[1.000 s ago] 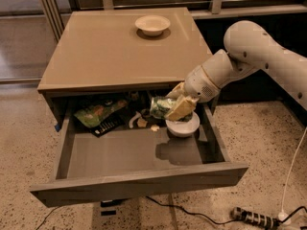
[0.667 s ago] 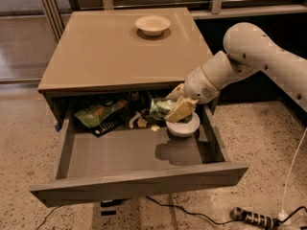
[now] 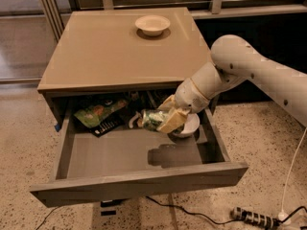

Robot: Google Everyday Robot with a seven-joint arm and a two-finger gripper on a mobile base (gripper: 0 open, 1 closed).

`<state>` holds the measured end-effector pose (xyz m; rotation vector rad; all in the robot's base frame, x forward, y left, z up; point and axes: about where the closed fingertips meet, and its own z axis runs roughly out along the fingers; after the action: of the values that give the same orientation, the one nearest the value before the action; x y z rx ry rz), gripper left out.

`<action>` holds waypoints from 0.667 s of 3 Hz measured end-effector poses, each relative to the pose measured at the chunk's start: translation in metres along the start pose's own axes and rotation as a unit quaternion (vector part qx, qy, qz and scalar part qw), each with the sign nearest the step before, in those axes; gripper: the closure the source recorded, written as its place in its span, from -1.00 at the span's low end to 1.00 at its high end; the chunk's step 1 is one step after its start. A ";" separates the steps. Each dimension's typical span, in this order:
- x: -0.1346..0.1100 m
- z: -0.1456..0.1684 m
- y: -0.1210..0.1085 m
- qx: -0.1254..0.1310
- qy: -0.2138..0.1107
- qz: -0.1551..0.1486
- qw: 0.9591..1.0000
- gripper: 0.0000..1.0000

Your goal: Place green can into top drawer

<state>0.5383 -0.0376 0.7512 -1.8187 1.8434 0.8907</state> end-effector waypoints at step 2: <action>0.017 0.069 0.035 -0.077 0.010 -0.006 0.997 1.00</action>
Offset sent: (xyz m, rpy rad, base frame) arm -0.0503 0.0337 -0.0598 -0.0078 0.1096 0.1233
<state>0.4925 -0.0053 0.6960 -1.9334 1.8183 1.0387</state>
